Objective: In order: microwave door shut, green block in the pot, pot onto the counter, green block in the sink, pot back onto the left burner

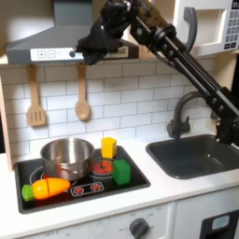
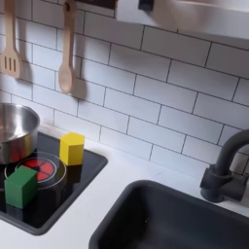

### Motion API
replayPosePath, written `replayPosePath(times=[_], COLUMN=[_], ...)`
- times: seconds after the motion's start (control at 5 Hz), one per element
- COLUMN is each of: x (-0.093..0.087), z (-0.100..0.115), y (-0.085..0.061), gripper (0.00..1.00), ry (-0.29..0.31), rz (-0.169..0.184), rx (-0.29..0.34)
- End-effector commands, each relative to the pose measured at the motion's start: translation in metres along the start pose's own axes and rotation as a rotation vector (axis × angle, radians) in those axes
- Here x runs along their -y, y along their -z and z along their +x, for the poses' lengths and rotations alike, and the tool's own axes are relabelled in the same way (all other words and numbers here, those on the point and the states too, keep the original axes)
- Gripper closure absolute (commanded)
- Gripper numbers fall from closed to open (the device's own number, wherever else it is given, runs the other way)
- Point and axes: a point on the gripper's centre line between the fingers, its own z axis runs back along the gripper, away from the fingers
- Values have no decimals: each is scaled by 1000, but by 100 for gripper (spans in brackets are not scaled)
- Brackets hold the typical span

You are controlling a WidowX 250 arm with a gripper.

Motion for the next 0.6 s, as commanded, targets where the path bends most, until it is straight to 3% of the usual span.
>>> replayPosePath(times=[0.0, 0.4], x=[4, 1], z=[13, 15], y=[10, 1], gripper=[100, 100], ry=[9, 16], rz=[-22, -2], rx=[12, 23])
